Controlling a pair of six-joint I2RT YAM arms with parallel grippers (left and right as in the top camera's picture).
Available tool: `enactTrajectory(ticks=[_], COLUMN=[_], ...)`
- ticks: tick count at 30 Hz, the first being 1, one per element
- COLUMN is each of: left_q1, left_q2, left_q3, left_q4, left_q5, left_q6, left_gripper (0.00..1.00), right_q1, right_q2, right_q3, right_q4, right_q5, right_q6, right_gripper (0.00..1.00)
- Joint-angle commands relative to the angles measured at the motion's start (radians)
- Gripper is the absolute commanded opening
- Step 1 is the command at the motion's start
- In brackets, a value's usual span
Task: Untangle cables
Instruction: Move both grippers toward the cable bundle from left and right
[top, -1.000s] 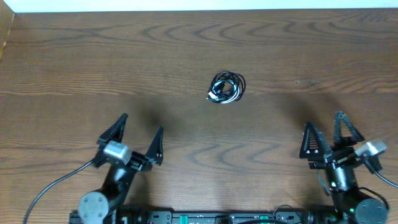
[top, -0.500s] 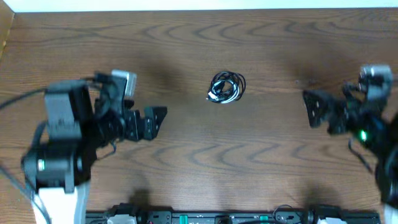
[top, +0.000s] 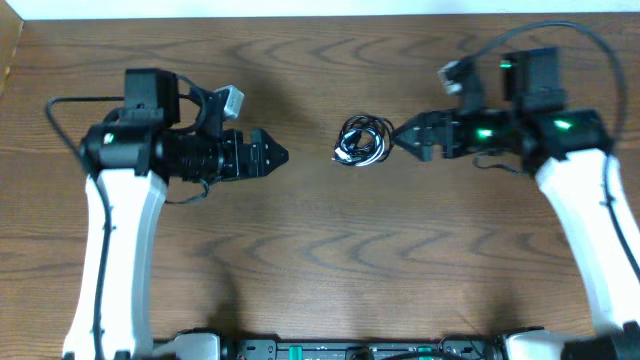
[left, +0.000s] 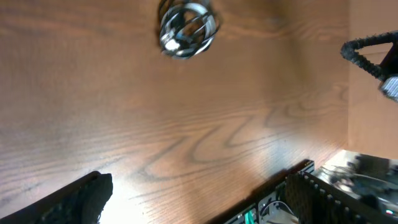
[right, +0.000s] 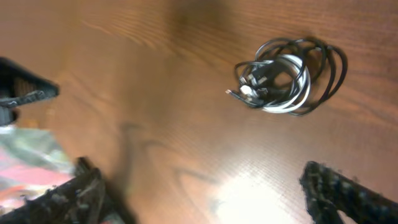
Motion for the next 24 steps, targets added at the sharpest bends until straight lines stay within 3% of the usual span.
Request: enactTrajectory(ticks=[1,5,14,17,18,19,24], left_q1=[0.002,0.001,0.001,-0.002,-0.005,-0.007,-0.025], left_q2=[0.125,0.228,0.383,0.397,0.399,0.399,0.399], left_q3=[-0.011,-0.011,-0.011,-0.011,-0.011,-0.011,-0.011], left_q4=[-0.047,-0.029,0.029,0.047,0.065,0.073,0.121], left_q5=[0.002,0.002,0.002,0.002,0.002,0.002,0.002], left_q6=[-0.008,-0.005,-0.005,-0.005,-0.005,-0.005,-0.005], left_gripper=[0.94,0.94,0.94,0.94,0.94,0.94,0.94], right_q1=[0.046,0.053,0.055,0.062,0.067,0.07,0.097], right_q2=[0.082,0.187,0.454,0.504,0.525,0.534,0.572], right_q3=[0.013,0.013,0.013,0.013,0.013,0.013,0.013], right_q4=[0.054,0.108,0.206,0.249,0.28,0.295,0.417], right_q5=[0.182,0.285,0.093,0.09,0.09,0.09,0.098], right_q6=[-0.011,-0.016,-0.109,-0.117,-0.116,-0.116,-0.116], right_gripper=[0.99,0.99,0.99,0.93,0.79,0.75,0.75])
